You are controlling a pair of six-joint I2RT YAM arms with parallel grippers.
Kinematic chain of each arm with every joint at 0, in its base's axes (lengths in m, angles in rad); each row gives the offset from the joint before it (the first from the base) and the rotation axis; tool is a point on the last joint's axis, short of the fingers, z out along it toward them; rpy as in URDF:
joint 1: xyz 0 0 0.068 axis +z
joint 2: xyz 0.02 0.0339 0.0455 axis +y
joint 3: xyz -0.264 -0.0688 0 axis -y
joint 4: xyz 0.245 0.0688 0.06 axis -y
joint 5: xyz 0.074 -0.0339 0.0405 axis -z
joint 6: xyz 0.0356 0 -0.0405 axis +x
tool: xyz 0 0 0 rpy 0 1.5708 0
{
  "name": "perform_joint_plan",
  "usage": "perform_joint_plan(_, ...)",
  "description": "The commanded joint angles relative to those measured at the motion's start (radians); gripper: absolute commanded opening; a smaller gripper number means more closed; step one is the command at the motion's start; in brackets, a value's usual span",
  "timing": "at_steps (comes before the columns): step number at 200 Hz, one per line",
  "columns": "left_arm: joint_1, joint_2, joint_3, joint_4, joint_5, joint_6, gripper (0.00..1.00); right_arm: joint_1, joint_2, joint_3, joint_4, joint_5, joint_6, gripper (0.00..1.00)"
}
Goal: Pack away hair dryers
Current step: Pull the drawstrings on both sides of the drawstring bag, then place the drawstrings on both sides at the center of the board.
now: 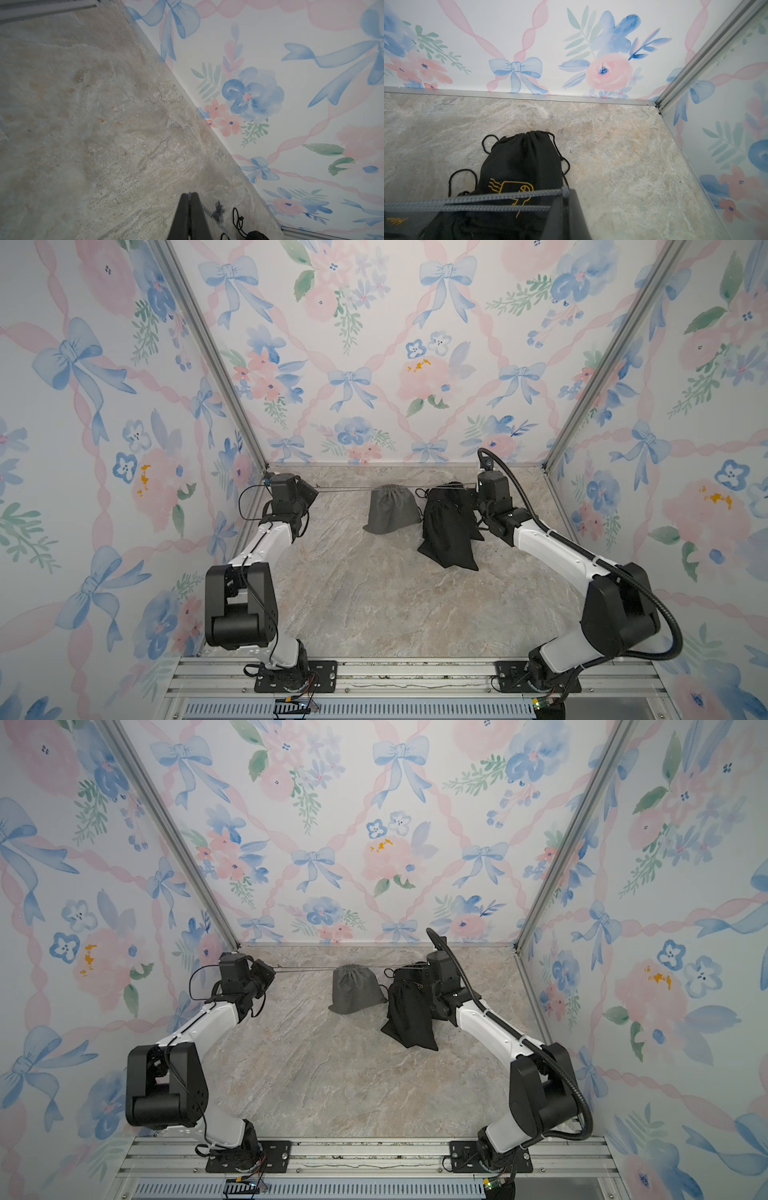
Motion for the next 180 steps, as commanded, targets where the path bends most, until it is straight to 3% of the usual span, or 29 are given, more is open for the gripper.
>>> perform_joint_plan(1, 0.039, 0.043, 0.058, -0.004, -0.057, 0.038, 0.00, -0.038, 0.061, 0.067, -0.013, 0.054, -0.001, 0.00)
perform_joint_plan(25, 0.038, 0.043, 0.076, -0.006, -0.037, 0.045, 0.00, -0.033, 0.064, 0.084, -0.006, 0.053, -0.004, 0.00)
perform_joint_plan(60, 0.038, -0.039, 0.024, -0.006, -0.024, 0.034, 0.00, -0.033, -0.054, -0.040, 0.045, 0.062, 0.001, 0.00)
perform_joint_plan(124, 0.001, -0.221, -0.210, -0.002, 0.034, -0.030, 0.00, 0.035, -0.343, -0.353, 0.048, 0.069, 0.038, 0.00)
perform_joint_plan(180, -0.082, -0.332, -0.412, -0.002, 0.032, -0.025, 0.00, 0.168, -0.419, -0.533, 0.005, 0.110, 0.075, 0.00)
